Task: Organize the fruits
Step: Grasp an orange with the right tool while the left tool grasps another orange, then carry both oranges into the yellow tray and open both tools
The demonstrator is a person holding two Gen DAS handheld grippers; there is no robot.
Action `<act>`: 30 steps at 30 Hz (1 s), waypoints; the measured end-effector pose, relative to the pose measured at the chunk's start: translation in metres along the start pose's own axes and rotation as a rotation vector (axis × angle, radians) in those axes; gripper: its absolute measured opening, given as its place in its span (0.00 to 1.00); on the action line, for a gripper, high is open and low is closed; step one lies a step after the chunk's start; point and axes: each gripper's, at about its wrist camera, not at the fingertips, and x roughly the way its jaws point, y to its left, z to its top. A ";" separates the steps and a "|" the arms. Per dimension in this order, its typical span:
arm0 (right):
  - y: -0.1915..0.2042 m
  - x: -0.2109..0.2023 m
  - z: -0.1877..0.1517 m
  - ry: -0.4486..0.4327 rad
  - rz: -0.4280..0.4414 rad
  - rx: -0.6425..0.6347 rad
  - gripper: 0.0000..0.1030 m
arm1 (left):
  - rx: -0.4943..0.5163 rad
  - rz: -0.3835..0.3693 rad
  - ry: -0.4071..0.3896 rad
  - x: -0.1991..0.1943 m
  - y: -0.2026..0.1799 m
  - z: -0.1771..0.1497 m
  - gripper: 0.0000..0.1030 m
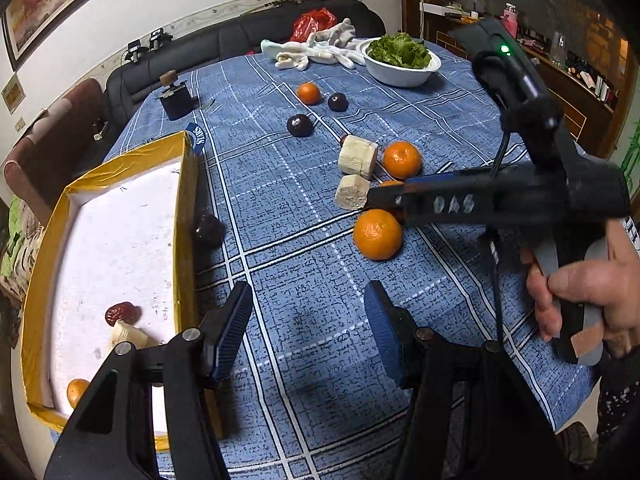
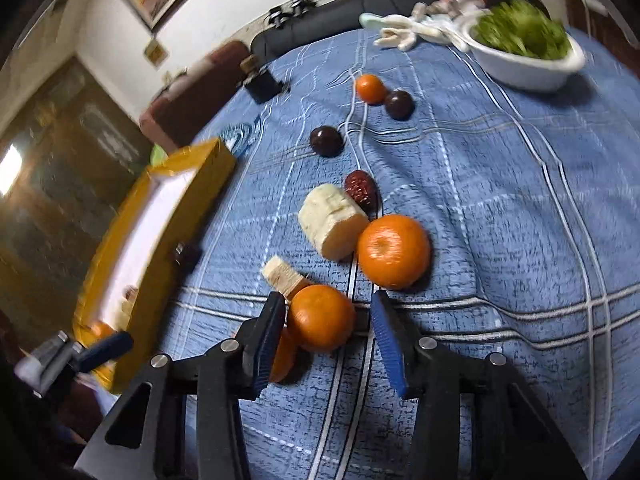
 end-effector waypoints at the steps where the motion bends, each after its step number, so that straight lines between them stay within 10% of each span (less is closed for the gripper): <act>1: 0.007 0.001 0.000 0.006 -0.036 -0.039 0.44 | 0.000 0.001 0.000 0.000 0.000 0.000 0.55; 18: -0.029 -0.057 -0.039 -0.038 -0.037 0.001 0.33 | 0.028 -0.135 0.090 0.047 -0.027 0.029 0.54; 23: -0.031 -0.048 -0.045 -0.028 -0.039 0.009 0.33 | -0.008 -0.177 0.128 0.061 -0.029 0.030 0.34; 30: -0.029 -0.047 -0.046 -0.038 -0.055 0.002 0.33 | -0.025 -0.202 0.098 0.064 -0.026 0.029 0.31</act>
